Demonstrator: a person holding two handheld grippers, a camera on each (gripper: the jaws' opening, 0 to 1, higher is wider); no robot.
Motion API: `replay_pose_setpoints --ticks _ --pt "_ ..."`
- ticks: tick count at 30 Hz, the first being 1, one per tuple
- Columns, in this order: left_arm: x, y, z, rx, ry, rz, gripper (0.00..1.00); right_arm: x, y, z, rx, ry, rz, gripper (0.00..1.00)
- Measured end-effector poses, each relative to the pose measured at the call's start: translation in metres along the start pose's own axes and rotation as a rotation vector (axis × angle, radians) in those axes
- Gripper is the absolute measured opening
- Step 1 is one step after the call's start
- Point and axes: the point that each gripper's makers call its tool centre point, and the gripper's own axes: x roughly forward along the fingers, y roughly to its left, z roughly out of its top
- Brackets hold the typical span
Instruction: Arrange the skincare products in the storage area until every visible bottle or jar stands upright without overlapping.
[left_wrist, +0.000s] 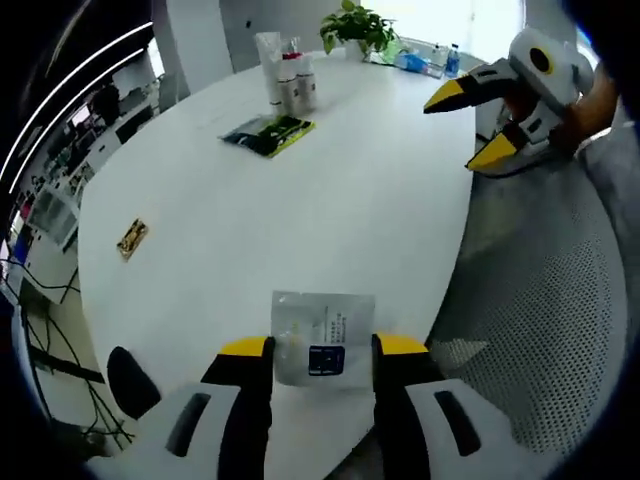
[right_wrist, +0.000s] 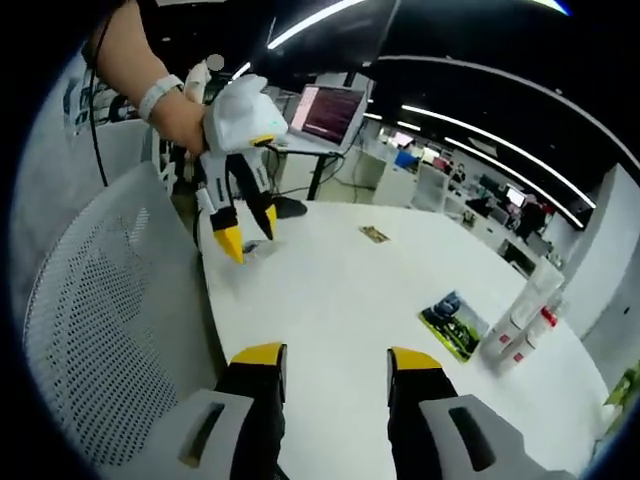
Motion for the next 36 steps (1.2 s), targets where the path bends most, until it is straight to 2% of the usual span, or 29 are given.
replay_pose_setpoints --ticks 2,8,11,13,19,22,24,26,30,32,34,35,36 --pt "0.0 -0.009 0.008 -0.005 -0.025 -0.001 0.35 0.0 0.0 0.0 0.009 -0.005 -0.001 0.36" --pt "-0.001 -0.032 0.027 0.071 -0.092 0.092 0.36 0.0 0.003 0.002 0.016 -0.016 0.015 0.33" --pt "-0.004 -0.035 0.031 0.04 -0.109 0.164 0.36 0.0 0.001 0.002 0.029 -0.016 0.011 0.31" --pt "-0.003 -0.046 0.036 0.039 -0.137 0.16 0.36 0.0 0.0 0.002 0.037 -0.019 0.007 0.31" --pt "0.001 -0.065 0.035 0.071 -0.147 0.165 0.36 -0.001 -0.001 0.001 0.044 -0.02 0.002 0.28" --pt "0.003 -0.067 0.034 0.084 -0.154 0.182 0.36 -0.002 0.001 0.0 0.006 -0.01 0.001 0.25" --pt "0.004 -0.064 0.035 0.122 -0.162 0.21 0.36 -0.001 0.002 -0.001 0.004 -0.006 0.009 0.25" --pt "0.005 -0.062 0.038 0.125 -0.181 0.219 0.36 0.0 0.003 -0.002 0.009 -0.003 0.014 0.25" --pt "0.006 -0.061 0.038 0.15 -0.18 0.238 0.36 0.001 0.005 -0.004 0.033 0.007 0.031 0.25" --pt "0.006 -0.062 0.038 0.156 -0.18 0.236 0.36 0.002 0.008 -0.005 0.057 0.011 0.056 0.25" --pt "0.006 -0.063 0.038 0.172 -0.183 0.239 0.36 0.005 0.015 -0.007 0.125 0.02 0.108 0.26" --pt "0.006 -0.063 0.038 0.181 -0.181 0.244 0.36 0.006 0.016 -0.01 0.188 0.039 0.132 0.26" --pt "0.006 -0.062 0.038 0.185 -0.179 0.246 0.36 0.006 0.013 -0.012 0.221 0.048 0.131 0.26"
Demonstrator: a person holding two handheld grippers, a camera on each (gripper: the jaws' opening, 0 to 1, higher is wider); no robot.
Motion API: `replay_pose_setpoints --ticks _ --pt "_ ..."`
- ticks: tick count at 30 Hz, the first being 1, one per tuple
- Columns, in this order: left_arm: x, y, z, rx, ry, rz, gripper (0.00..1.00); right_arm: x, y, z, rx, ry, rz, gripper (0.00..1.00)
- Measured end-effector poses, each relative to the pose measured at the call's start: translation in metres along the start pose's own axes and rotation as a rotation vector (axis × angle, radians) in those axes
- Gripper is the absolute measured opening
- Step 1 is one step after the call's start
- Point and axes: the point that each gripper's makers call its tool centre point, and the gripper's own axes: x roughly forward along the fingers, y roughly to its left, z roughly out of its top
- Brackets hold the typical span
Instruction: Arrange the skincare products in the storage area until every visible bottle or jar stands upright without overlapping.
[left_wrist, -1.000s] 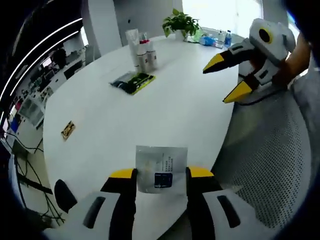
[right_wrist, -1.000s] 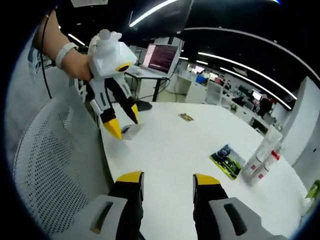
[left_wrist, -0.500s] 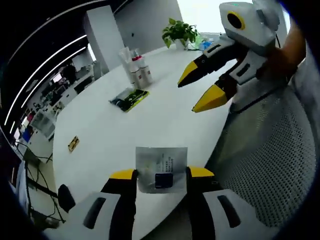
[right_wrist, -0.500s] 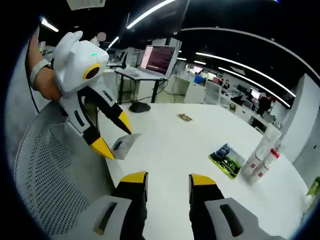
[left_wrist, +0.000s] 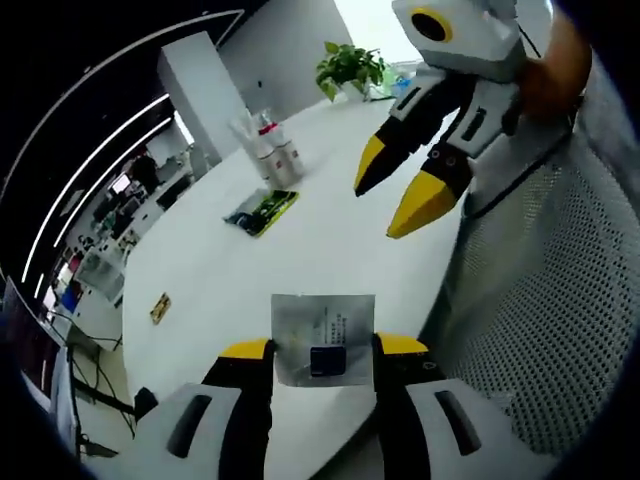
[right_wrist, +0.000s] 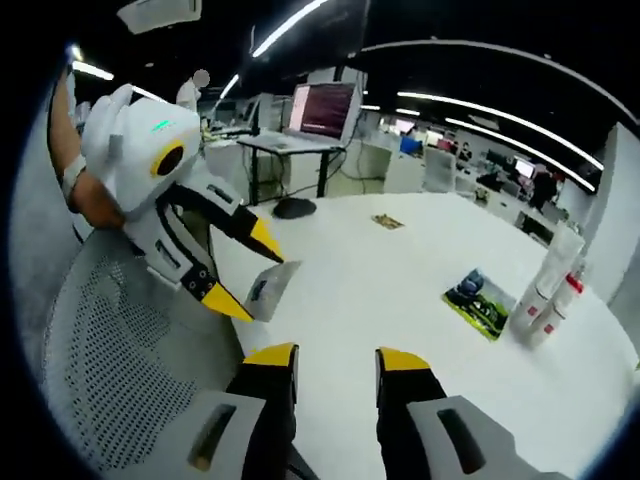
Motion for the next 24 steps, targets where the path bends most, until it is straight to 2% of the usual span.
replay_pose_setpoints --ticks 1,2,3,6,8,9,10,13,16,17,20,22,24 --pt "0.0 0.001 0.0 0.005 0.0 0.005 0.36 0.001 0.002 -0.002 0.055 0.01 0.035 0.26" --pt "-0.001 0.001 0.0 0.007 -0.001 0.009 0.36 0.0 0.001 -0.003 0.107 0.024 0.031 0.27" --pt "-0.001 0.002 0.0 0.012 -0.001 0.014 0.36 0.0 0.0 0.0 0.094 0.017 0.034 0.27" --pt "-0.003 0.006 0.003 0.03 -0.014 0.041 0.36 0.007 0.013 0.011 0.176 0.021 0.137 0.23" --pt "-0.004 0.007 0.004 0.033 -0.021 0.045 0.36 0.013 0.027 0.011 0.245 0.064 0.227 0.2" --pt "-0.004 0.007 0.004 0.043 -0.021 0.049 0.36 0.016 0.03 0.01 0.283 0.094 0.245 0.22" --pt "-0.004 0.007 0.004 0.047 -0.02 0.05 0.36 0.022 0.035 0.015 0.327 0.087 0.283 0.23" --pt "-0.005 0.008 0.006 0.049 -0.03 0.057 0.36 0.031 0.032 0.026 0.338 0.066 0.266 0.25" --pt "-0.005 0.007 0.009 0.058 -0.042 0.057 0.36 0.04 0.043 0.033 0.429 0.082 0.326 0.25" --pt "-0.005 0.006 0.01 0.06 -0.045 0.055 0.36 0.044 0.044 0.035 0.417 0.088 0.334 0.25" --pt "-0.006 0.003 0.015 0.072 -0.07 0.043 0.36 0.054 0.047 0.034 0.422 0.112 0.352 0.19" --pt "-0.007 0.003 0.017 0.067 -0.084 0.046 0.36 0.057 0.056 0.032 0.494 0.15 0.393 0.14" --pt "-0.007 0.003 0.018 0.062 -0.088 0.04 0.36 0.06 0.058 0.034 0.48 0.141 0.398 0.09"
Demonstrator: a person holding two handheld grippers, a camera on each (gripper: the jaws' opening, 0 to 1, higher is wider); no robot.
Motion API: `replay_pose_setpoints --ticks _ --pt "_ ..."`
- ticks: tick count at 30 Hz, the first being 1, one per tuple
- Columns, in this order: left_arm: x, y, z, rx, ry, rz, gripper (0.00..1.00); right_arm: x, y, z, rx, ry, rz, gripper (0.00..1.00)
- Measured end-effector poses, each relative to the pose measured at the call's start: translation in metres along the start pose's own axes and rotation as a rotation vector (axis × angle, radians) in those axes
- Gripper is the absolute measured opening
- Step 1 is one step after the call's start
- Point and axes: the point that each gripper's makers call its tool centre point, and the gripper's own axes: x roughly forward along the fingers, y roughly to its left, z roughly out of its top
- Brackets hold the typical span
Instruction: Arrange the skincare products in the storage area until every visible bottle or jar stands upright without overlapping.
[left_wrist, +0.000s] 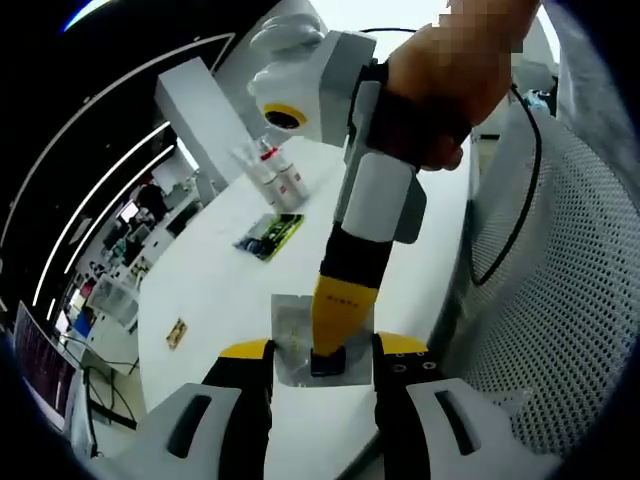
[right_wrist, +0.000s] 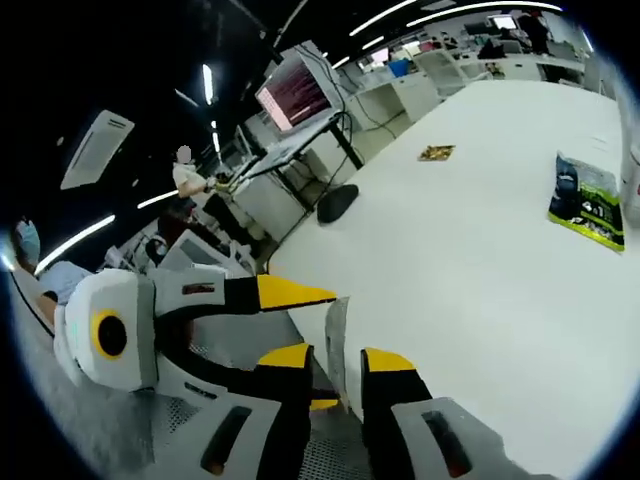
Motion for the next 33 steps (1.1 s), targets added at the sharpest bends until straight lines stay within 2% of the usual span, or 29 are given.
replay_pose_setpoints --ticks 2,3,4,8,12,17,19,21,23,25,27,31,33 --pt "-0.002 0.001 0.002 -0.005 -0.016 -0.007 0.36 0.002 0.0 -0.003 -0.023 0.017 -0.01 0.0" --pt "-0.002 0.001 0.005 -0.011 -0.032 -0.013 0.36 0.001 0.001 -0.003 -0.023 0.016 0.0 0.0" --pt "-0.002 0.001 0.004 -0.019 -0.029 -0.011 0.36 0.002 0.002 -0.003 -0.002 0.012 -0.001 0.0" --pt "0.0 0.001 0.003 -0.082 -0.032 -0.03 0.36 -0.002 0.002 -0.004 -0.009 -0.002 0.008 0.0" --pt "-0.002 0.001 0.007 -0.178 -0.068 -0.045 0.38 -0.01 -0.004 0.001 0.074 -0.067 0.01 0.0" --pt "-0.003 0.004 0.006 -0.38 -0.068 -0.076 0.41 -0.029 -0.018 0.002 0.109 -0.123 -0.004 0.0" --pt "-0.005 0.005 0.014 -0.447 -0.114 -0.101 0.42 -0.037 -0.02 0.007 0.154 -0.177 0.015 0.0" --pt "-0.008 0.004 0.019 -0.526 -0.133 -0.136 0.39 -0.045 -0.02 0.013 0.191 -0.234 0.047 0.0" --pt "-0.012 -0.003 0.025 -0.651 -0.15 -0.215 0.32 -0.052 -0.013 0.02 0.226 -0.293 0.11 0.0" --pt "-0.016 -0.004 0.032 -0.7 -0.178 -0.267 0.22 -0.058 -0.006 0.023 0.235 -0.325 0.163 0.0" --pt "-0.018 0.0 0.031 -0.708 -0.184 -0.263 0.19 -0.064 -0.003 0.026 0.236 -0.354 0.188 0.0" --pt "-0.02 0.011 0.039 -0.8 -0.239 -0.263 0.25 -0.074 0.008 0.033 0.25 -0.401 0.257 0.0" --pt "-0.024 0.014 0.043 -0.832 -0.27 -0.265 0.25 -0.076 0.016 0.034 0.21 -0.406 0.282 0.0"
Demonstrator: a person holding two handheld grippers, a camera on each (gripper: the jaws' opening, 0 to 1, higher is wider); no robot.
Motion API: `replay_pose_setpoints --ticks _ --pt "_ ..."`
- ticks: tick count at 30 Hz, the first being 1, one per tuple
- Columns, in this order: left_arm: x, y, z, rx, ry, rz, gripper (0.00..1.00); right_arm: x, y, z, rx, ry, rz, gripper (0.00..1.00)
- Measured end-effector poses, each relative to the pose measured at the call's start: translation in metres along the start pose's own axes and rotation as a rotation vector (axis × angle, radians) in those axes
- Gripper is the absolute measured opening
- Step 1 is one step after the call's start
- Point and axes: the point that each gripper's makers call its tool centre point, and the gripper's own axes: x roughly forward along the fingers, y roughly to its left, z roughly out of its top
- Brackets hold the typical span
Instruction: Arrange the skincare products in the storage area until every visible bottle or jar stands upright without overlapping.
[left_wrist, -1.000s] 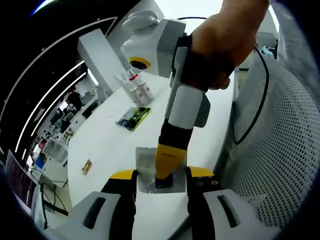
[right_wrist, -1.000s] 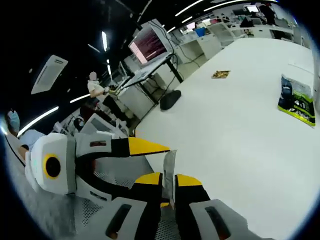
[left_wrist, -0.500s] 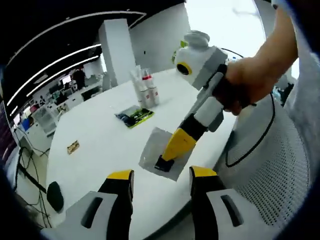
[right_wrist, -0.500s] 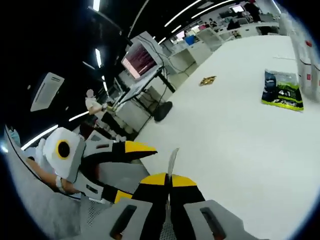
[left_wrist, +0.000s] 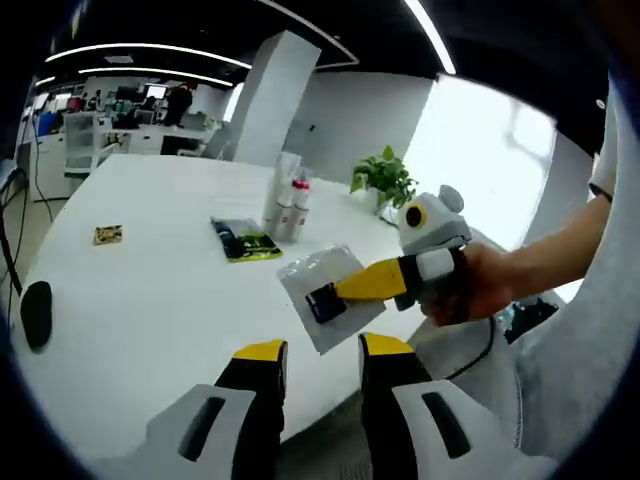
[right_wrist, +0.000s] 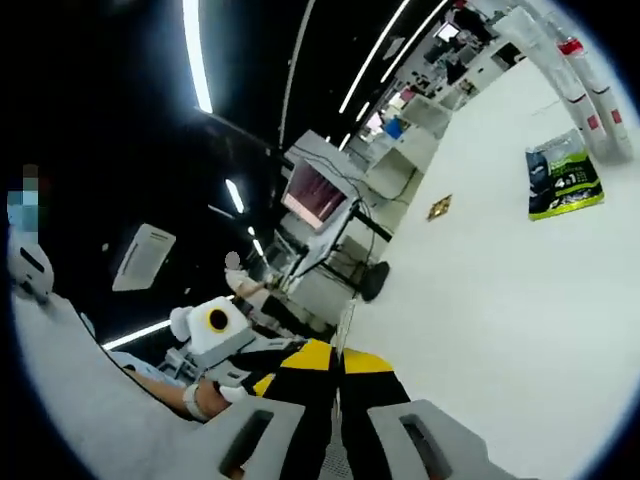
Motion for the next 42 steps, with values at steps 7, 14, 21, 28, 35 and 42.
replay_pose_setpoints --ticks 7,14,21,28,35,42 --pt "-0.003 -0.012 -0.002 -0.032 0.023 -0.083 0.19 0.002 0.016 -0.002 0.0 0.0 0.071 0.0" --pt "-0.007 -0.015 -0.002 -0.055 0.037 -0.11 0.07 0.003 0.015 -0.005 0.005 -0.004 0.074 0.0" --pt "-0.009 -0.013 0.003 -0.148 0.032 -0.109 0.0 0.004 0.014 -0.004 -0.028 -0.015 0.055 0.0" --pt "-0.012 -0.011 0.005 -0.212 0.036 -0.108 0.0 0.004 0.004 -0.009 -0.103 0.021 -0.012 0.01" --pt "-0.01 -0.013 0.002 -0.214 0.056 -0.114 0.0 0.001 0.0 -0.009 -0.092 0.016 -0.032 0.01" --pt "-0.01 -0.007 0.001 -0.227 0.058 -0.09 0.0 -0.003 0.003 -0.001 -0.059 -0.021 -0.02 0.0"
